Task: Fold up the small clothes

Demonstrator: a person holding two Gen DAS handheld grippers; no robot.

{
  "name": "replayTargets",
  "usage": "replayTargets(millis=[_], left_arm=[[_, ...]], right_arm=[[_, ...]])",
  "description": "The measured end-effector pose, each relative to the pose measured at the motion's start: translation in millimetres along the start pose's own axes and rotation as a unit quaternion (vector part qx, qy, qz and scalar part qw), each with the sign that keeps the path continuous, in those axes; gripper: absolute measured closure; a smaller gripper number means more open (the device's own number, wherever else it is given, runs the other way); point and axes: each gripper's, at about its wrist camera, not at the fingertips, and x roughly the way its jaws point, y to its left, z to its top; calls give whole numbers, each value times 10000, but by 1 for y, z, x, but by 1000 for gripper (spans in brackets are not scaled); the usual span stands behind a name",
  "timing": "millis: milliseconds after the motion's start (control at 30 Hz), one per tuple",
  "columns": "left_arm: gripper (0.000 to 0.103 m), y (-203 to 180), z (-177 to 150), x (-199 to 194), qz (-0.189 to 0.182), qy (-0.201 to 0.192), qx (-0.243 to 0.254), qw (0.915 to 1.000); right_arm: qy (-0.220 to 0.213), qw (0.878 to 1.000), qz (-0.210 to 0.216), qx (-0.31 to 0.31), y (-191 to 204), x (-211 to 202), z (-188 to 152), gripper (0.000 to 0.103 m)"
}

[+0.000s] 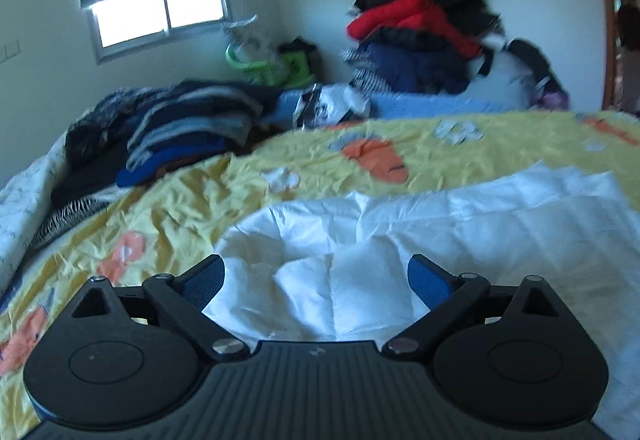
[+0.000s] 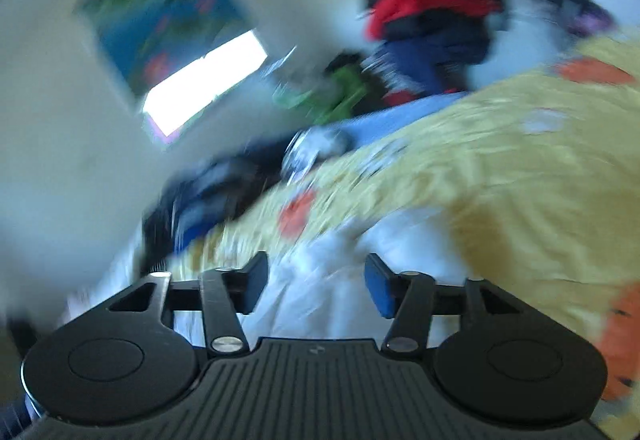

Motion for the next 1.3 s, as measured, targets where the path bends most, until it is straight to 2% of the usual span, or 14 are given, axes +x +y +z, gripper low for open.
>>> replayTargets(millis=[133, 167, 233, 333, 467, 667, 800, 867, 900, 933, 1000, 1067, 1167, 1300], left_arm=[[2, -11, -12, 44, 190, 521, 221, 9982], [2, -11, -16, 49, 179, 537, 223, 9981], [0, -5, -21, 57, 112, 556, 44, 9984], [0, 6, -25, 70, -134, 649, -280, 9974], [0, 17, -34, 83, -392, 679, -611, 9951], [0, 15, -36, 86, -328, 695, -651, 9949], [0, 14, -24, 62, -32, 642, -571, 9963], [0, 17, -21, 27, -16, 239, -616, 9978], [0, 17, -22, 5, -57, -20, -642, 9979], [0, 15, -26, -16, -189, -253, -643, 9974], [0, 7, -33, -42, -525, -414, -494, 9965], [0, -8, -44, -53, -786, -293, -114, 9964], [0, -29, -62, -44, -639, -81, 584, 9962], [0, -25, -76, -19, -742, 392, 366, 9958]], right_arm=[[826, 9935, -362, -694, 20, 62, -20, 37], [889, 9911, -467, -875, 19, 70, -27, 37], [918, 9889, -485, -1067, 19, 77, -35, 36], [981, 9904, -422, -878, 10, 82, -37, 37], [919, 9902, -326, -995, 4, 87, -48, 37], [798, 9922, -241, -931, -3, 94, -54, 37], [807, 9900, -508, -1036, 11, 78, -46, 36], [516, 9930, -599, -880, 22, 47, -38, 31], [367, 9944, -440, -890, 25, 32, -37, 27], [228, 9950, -263, -931, 29, 17, -38, 17], [144, 9947, -106, -1010, 36, -6, -46, 5], [278, 9929, -127, -1148, 40, -11, -57, 6], [655, 9868, -274, -1456, 42, -3, -76, 8], [999, 9840, -392, -1419, 34, 12, -93, 8]])
